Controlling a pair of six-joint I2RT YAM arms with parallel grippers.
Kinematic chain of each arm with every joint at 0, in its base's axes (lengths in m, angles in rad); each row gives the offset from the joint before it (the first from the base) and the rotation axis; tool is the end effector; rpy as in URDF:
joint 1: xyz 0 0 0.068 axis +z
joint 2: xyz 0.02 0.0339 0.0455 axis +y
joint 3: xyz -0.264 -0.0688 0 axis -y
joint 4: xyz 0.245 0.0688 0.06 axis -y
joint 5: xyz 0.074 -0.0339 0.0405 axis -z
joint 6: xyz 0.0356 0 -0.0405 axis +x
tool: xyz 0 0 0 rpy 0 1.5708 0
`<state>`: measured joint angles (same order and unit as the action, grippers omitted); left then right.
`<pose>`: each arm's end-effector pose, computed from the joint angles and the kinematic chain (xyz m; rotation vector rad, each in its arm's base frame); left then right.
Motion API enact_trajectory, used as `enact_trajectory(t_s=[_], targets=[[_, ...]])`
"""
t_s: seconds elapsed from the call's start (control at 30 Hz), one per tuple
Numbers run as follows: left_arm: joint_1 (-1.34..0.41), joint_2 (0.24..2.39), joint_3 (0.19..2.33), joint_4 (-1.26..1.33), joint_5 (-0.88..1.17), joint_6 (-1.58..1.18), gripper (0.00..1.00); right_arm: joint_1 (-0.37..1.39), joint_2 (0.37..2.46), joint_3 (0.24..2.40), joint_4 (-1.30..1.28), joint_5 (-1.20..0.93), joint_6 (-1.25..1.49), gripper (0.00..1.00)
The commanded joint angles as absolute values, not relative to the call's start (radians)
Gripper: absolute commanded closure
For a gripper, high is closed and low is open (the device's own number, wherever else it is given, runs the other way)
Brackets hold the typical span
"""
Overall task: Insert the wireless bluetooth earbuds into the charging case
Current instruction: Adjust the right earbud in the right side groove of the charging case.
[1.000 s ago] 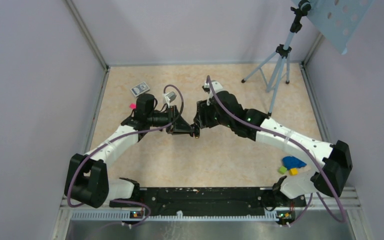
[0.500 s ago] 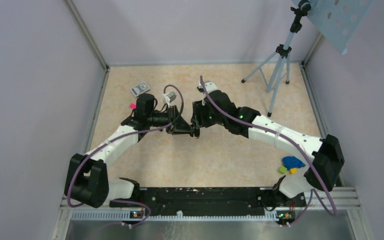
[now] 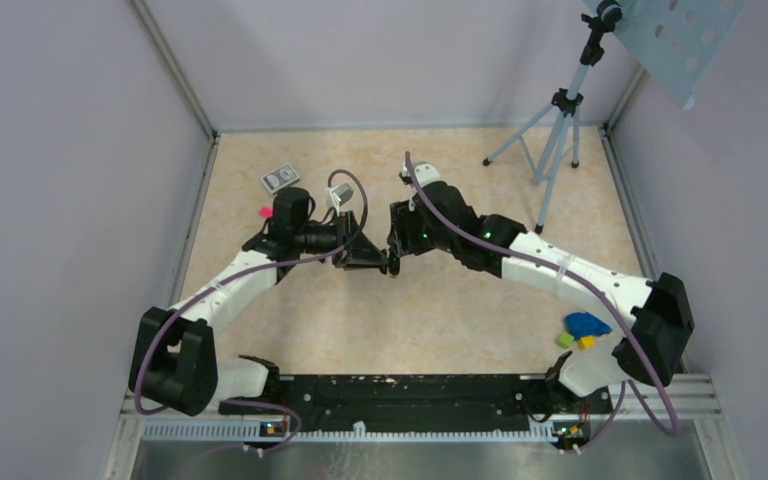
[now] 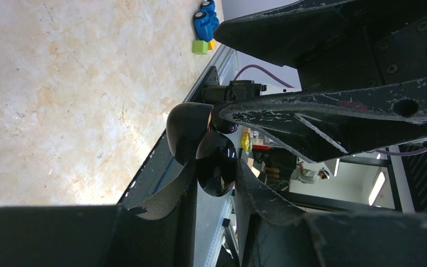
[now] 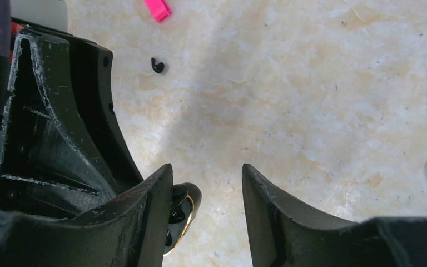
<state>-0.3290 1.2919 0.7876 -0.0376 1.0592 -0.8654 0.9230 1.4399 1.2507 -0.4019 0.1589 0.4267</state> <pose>0.2447 -0.1163 0.2543 0.1198 2.3310 -1.7770 0.2025 0.2582 0.3273 -0.4529 2.1702 0.6002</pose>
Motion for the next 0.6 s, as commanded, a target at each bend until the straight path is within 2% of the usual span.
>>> enact_trajectory(t_s=[0.0, 0.57], targets=[[-0.33, 1.292, 0.807, 0.012, 1.077, -0.862, 1.0, 0.937, 1.385, 1.234, -0.418, 0.184, 0.417, 0.52], [-0.329, 1.299, 0.812, 0.012, 1.075, -0.862, 1.0, 0.937, 1.348, 1.202, -0.434, 0.187, 0.423, 0.54]])
